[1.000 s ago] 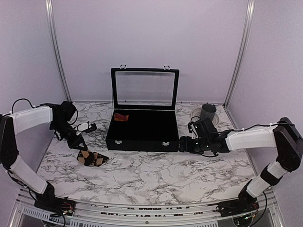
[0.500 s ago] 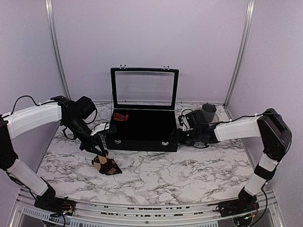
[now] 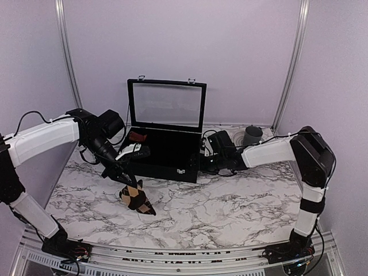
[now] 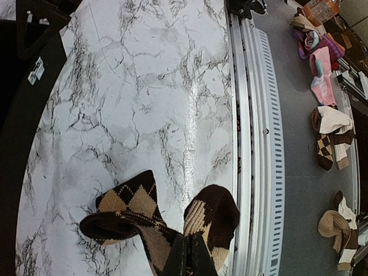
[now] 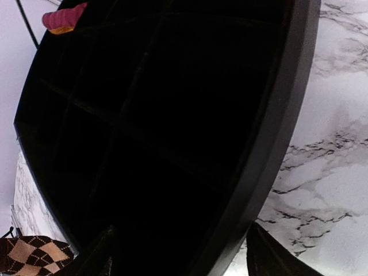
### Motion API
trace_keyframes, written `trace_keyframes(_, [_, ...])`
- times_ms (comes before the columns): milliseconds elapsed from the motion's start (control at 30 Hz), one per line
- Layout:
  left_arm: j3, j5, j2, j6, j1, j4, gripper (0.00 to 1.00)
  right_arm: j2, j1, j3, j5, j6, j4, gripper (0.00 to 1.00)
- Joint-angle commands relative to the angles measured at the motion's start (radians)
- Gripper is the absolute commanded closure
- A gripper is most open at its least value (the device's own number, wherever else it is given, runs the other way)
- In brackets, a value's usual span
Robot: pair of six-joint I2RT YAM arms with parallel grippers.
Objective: Roll the socks
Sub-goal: Move the storage box to the center of the board.
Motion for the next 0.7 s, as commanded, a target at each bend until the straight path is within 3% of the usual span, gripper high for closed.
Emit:
trace_keyframes(0, [0.067, 0.094, -0.008, 0.081, -0.036, -0.075, 1.00, -0.186, 0.041, -0.094, 0.096, -0.080, 0.063, 0.22])
trace_keyframes(200, [0.269, 0.133, 0.033, 0.051, -0.121, -0.125, 1.00, -0.462, 0.146, -0.317, 0.249, -0.179, 0.119, 0.11])
trace_keyframes(333, [0.386, 0.223, 0.090, 0.042, -0.131, -0.195, 1.00, -0.573, 0.264, -0.379, 0.321, -0.237, 0.119, 0.10])
trace_keyframes(500, [0.395, 0.227, 0.099, 0.052, -0.148, -0.200, 1.00, -0.638, 0.342, -0.420, 0.299, -0.261, 0.127, 0.10])
trace_keyframes(667, [0.356, 0.156, 0.103, 0.102, -0.188, -0.182, 1.00, -0.642, 0.345, -0.427, 0.118, -0.278, 0.156, 0.12])
